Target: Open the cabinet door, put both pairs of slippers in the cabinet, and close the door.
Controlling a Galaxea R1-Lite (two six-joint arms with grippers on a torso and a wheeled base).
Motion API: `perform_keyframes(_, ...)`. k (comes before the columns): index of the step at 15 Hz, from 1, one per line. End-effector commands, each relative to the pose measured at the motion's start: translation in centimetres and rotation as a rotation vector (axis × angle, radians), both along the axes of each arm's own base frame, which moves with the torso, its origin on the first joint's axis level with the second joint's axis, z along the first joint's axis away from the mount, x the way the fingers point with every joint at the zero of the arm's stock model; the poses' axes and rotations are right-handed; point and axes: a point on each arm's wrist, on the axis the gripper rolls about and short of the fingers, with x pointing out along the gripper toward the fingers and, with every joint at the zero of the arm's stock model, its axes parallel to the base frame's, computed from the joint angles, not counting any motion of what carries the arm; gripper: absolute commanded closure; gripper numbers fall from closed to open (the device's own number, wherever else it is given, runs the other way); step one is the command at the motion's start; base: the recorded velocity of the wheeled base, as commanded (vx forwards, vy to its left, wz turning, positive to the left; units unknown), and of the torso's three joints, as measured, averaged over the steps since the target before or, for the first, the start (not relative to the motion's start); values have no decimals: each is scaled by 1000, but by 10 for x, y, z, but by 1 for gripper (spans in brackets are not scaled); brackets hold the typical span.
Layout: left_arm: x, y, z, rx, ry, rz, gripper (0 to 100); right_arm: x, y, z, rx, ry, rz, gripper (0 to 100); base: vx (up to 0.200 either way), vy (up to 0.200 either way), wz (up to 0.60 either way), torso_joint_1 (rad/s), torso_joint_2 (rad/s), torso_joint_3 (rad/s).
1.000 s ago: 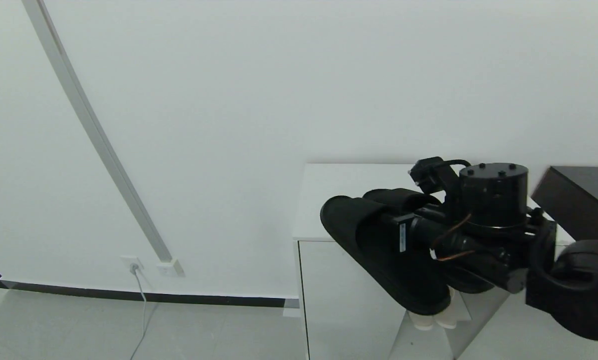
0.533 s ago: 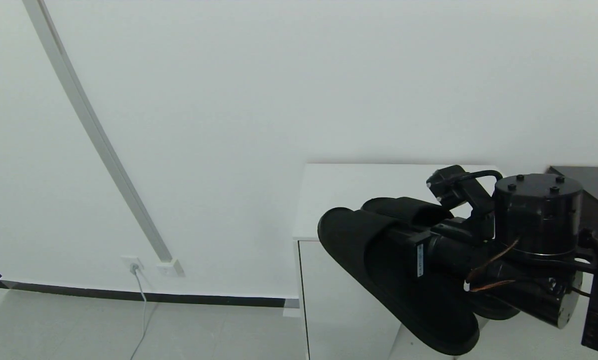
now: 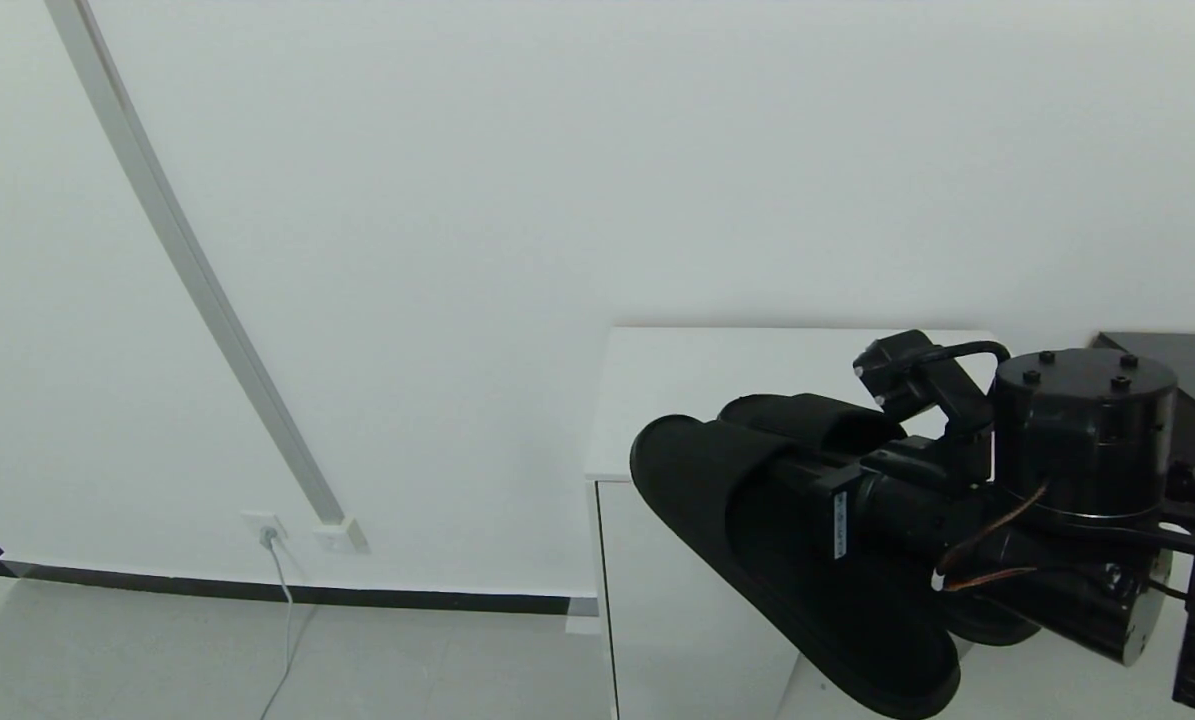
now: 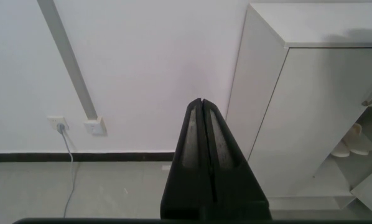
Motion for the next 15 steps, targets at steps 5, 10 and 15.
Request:
perform_keyframes(5,0,0,0,2,1,0,100,-2,4,-2,-4,5,14,100,-200,0,0,6,5,1)
perform_keyframes(10,0,0,0,2,1,0,100,-2,3,-3,-7,8,14,100,-40,0,0,-3,0,0)
perform_keyframes(15,0,0,0,2,1,0,100,-3,5,-4,-9,10,19,100,0,0,0,0,0,0)
